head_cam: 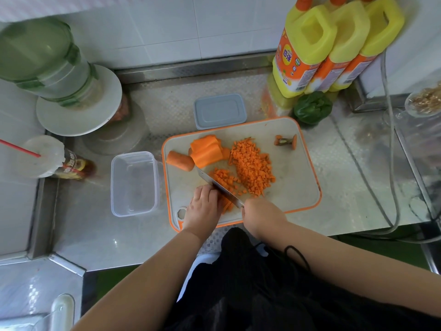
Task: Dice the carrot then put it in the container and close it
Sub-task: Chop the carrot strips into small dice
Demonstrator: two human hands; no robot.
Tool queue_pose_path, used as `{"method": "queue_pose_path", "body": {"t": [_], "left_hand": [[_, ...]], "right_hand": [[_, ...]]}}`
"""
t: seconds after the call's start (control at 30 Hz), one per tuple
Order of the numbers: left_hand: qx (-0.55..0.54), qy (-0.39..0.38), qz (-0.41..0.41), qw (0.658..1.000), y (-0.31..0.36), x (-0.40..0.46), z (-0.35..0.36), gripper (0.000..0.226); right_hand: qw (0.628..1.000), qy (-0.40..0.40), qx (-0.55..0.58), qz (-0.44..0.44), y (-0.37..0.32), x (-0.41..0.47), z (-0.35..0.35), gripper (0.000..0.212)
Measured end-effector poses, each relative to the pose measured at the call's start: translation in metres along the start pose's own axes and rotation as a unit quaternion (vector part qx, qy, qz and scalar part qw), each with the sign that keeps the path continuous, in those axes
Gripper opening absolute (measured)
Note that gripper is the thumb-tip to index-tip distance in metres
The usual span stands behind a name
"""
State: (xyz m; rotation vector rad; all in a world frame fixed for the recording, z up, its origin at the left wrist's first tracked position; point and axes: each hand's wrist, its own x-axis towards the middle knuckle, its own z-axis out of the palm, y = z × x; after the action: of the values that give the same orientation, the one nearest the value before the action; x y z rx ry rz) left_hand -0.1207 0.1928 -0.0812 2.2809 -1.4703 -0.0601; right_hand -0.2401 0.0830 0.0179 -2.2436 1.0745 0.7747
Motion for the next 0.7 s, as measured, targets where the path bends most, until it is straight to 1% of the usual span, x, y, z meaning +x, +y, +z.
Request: {"method": "queue_pose_path", "body": {"t": [0.1,0.23,0.37,0.43,0.5,0.6,0.7], "left_hand": [[-0.005,0.001,-0.010,1.000,-0.001,0.000,0.003,0.016],[-0.002,0.001,-0.017,1.000,0.001,-0.001,0.004,0.016],[-0.004,-0.003,-0.022,1.000,0.002,-0.003,0.003,0.013],[-0.014,-0.002,-0.023,1.000,0.002,-0.002,0.000,0.022],[-0.043,-0.004,-0.030,0.999,0.003,0.000,-0.005,0.026],[-0.069,-0.013,-0.033,0.997,0.002,0.001,-0.012,0.028],[-0.057,-0.004,-0.032,0.998,0.001,-0.001,-0.015,0.027]], "right_hand": [[1.000,0.003,0.010,0.003,-0.002,0.006,0.003,0.012],[1.000,0.019,0.018,-0.015,0.001,0.007,0.012,0.011],[0.998,0.030,0.045,-0.013,0.003,0.014,0.010,0.013],[0.997,0.027,0.066,-0.016,0.006,0.017,0.005,0.019],[0.996,0.030,0.074,-0.030,0.009,0.015,0.002,0.026],[0.996,0.043,0.051,-0.052,0.013,0.007,0.002,0.023],[0.996,0.048,0.044,-0.059,0.014,0.000,0.001,0.022]]}}
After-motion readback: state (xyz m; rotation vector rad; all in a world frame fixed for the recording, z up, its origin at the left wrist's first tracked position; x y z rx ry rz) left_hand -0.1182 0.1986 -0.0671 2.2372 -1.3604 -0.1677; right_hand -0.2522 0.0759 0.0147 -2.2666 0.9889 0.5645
